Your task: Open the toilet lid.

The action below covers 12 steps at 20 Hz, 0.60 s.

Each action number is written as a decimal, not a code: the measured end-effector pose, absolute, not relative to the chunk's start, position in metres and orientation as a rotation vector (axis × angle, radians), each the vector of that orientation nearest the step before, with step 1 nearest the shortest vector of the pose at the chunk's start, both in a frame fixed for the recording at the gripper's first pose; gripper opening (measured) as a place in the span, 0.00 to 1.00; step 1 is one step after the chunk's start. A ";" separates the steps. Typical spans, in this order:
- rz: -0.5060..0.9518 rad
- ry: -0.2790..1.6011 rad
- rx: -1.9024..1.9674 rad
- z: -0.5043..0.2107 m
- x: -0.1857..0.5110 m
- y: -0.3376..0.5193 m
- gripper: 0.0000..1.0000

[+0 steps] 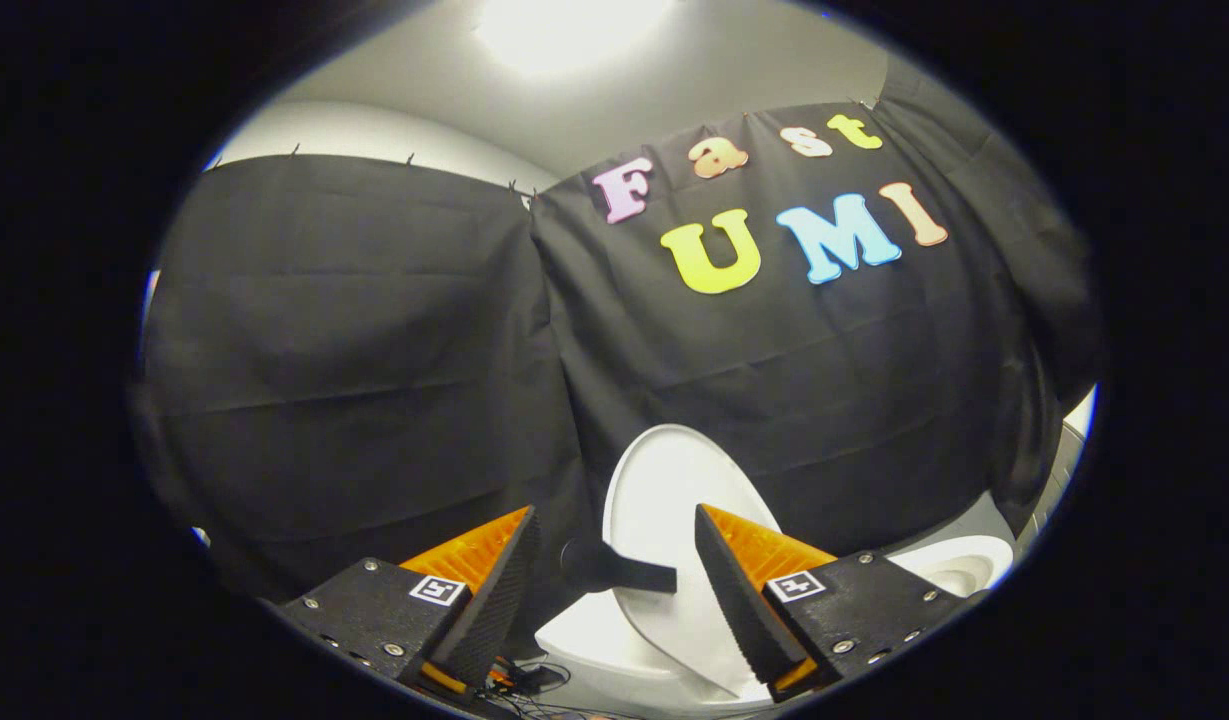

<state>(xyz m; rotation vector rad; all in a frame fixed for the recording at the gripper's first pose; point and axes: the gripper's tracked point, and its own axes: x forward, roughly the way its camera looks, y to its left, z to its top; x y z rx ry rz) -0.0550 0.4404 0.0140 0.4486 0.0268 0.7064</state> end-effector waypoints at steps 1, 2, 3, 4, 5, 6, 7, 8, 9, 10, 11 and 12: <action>0.690 0.014 0.432 0.016 -0.047 0.425 0.95; 0.669 0.009 0.409 0.018 -0.037 0.408 0.95; 0.646 0.009 0.385 0.018 -0.027 0.391 0.95; 0.625 0.014 0.360 0.016 -0.016 0.375 0.95; 0.604 0.022 0.338 0.013 -0.008 0.361 0.95; 0.583 0.039 0.323 0.007 0.002 0.346 0.95; 0.588 0.060 0.305 -0.001 0.007 0.337 0.95; 0.594 0.076 0.278 -0.010 0.010 0.327 0.95; 0.585 0.090 0.239 -0.021 0.014 0.310 0.95; 0.567 0.098 0.197 -0.032 0.019 0.292 0.95; 0.548 0.106 0.163 -0.043 0.023 0.275 0.95; 0.533 0.113 0.142 -0.052 0.027 0.259 0.95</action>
